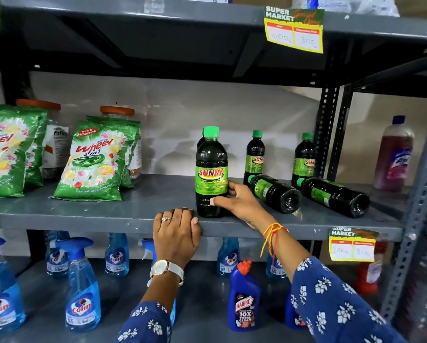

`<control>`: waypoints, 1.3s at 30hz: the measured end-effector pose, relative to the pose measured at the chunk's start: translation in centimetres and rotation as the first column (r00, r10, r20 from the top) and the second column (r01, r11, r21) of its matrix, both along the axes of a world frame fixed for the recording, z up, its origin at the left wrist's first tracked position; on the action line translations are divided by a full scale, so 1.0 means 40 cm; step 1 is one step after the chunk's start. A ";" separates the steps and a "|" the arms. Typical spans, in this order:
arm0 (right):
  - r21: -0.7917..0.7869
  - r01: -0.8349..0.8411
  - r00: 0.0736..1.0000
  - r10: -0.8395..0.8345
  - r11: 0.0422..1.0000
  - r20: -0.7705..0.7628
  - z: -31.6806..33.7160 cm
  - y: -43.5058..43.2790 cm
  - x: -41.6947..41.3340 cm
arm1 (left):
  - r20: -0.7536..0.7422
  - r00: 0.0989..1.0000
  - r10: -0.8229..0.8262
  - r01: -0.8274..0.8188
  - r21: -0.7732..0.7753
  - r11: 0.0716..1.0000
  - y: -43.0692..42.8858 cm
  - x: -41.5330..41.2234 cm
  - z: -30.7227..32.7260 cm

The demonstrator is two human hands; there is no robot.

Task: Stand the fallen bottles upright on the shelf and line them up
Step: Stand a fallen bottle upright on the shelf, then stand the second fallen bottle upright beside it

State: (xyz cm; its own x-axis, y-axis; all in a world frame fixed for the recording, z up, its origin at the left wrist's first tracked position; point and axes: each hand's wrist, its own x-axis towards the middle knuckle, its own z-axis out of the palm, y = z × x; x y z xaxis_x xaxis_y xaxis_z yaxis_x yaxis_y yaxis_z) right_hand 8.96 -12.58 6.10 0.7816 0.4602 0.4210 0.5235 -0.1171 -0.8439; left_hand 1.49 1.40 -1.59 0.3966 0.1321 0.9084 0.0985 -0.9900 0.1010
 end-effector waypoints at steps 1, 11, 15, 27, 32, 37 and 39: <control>0.001 -0.003 1.000 0.003 1.000 -0.004 -0.001 0.000 -0.001 | 0.003 1.000 0.001 -0.001 -0.003 1.000 -0.001 0.000 0.000; 0.030 -0.105 0.994 0.106 0.994 -0.032 0.008 -0.012 -0.023 | 0.024 0.998 -0.058 0.060 -0.102 0.993 -0.022 -0.014 0.003; 0.120 0.272 0.959 -0.280 0.955 0.053 0.044 -0.083 -0.011 | 0.290 0.948 -0.130 0.171 -0.119 0.978 -0.067 -0.023 -0.001; -0.461 0.795 0.603 -0.435 0.393 0.669 0.099 -0.215 0.113 | -0.169 0.972 -0.161 0.179 0.098 0.979 -0.313 0.084 0.066; -0.122 0.705 0.670 -0.600 0.699 0.438 0.070 -0.283 0.138 | -0.166 0.974 -0.154 0.167 0.068 0.984 -0.314 0.096 0.059; 0.083 0.501 0.812 -0.501 0.861 0.300 0.016 -0.306 0.162 | -0.133 0.980 -0.148 0.158 0.070 0.985 -0.315 0.103 0.053; 0.079 0.465 0.829 -0.465 0.882 0.311 0.010 -0.307 0.168 | -0.131 0.982 -0.139 0.150 0.074 0.986 -0.315 0.103 0.050</control>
